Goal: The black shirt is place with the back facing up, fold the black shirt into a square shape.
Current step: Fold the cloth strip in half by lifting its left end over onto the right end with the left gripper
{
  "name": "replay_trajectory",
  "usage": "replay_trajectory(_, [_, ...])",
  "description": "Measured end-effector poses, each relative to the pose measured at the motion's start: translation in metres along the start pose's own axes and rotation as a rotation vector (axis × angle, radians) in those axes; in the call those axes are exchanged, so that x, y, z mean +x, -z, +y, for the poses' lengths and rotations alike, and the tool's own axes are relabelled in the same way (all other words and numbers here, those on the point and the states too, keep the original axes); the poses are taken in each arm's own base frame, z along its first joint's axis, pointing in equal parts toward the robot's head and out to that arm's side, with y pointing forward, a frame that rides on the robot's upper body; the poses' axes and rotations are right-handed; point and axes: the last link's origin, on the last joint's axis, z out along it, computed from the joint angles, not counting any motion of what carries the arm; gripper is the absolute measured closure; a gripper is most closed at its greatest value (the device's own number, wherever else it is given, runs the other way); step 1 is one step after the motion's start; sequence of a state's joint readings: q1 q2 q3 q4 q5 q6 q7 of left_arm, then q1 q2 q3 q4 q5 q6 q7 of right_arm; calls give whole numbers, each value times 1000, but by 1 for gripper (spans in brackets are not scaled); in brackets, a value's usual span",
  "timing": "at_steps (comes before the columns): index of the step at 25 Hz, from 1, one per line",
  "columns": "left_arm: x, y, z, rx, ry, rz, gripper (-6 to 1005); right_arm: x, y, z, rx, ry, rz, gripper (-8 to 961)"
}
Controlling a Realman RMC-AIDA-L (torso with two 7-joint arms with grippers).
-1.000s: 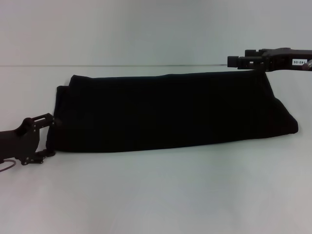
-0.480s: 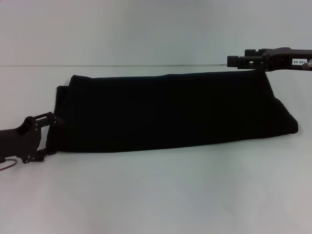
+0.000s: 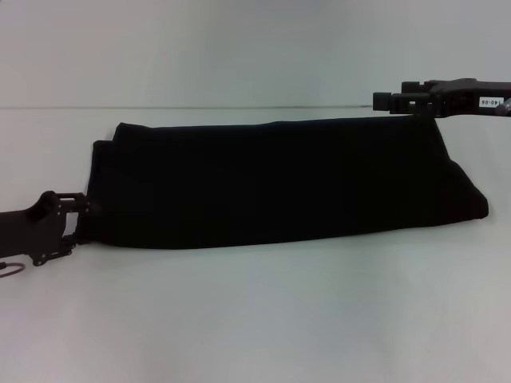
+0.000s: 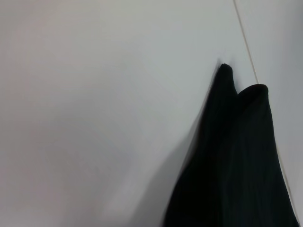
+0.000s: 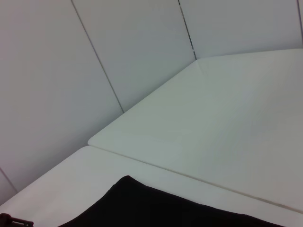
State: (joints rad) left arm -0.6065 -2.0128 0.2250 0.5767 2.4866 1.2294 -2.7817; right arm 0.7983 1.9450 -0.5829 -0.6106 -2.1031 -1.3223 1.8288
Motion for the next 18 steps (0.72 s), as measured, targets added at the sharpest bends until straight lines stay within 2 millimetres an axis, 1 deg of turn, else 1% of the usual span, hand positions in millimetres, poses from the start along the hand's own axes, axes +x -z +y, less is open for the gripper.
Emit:
replay_trajectory(4, [-1, 0, -3, 9, -3, -2, 444, 0, 1, 0, 2, 5, -1, 64])
replay_trajectory(12, [-2, 0, -5, 20, -19, -7, 710, 0, 1, 0, 4, 7, -2, 71])
replay_trajectory(18, [-2, 1, -4, 22, -121, -15, 888, 2, 1, 0, 2, 0, -6, 71])
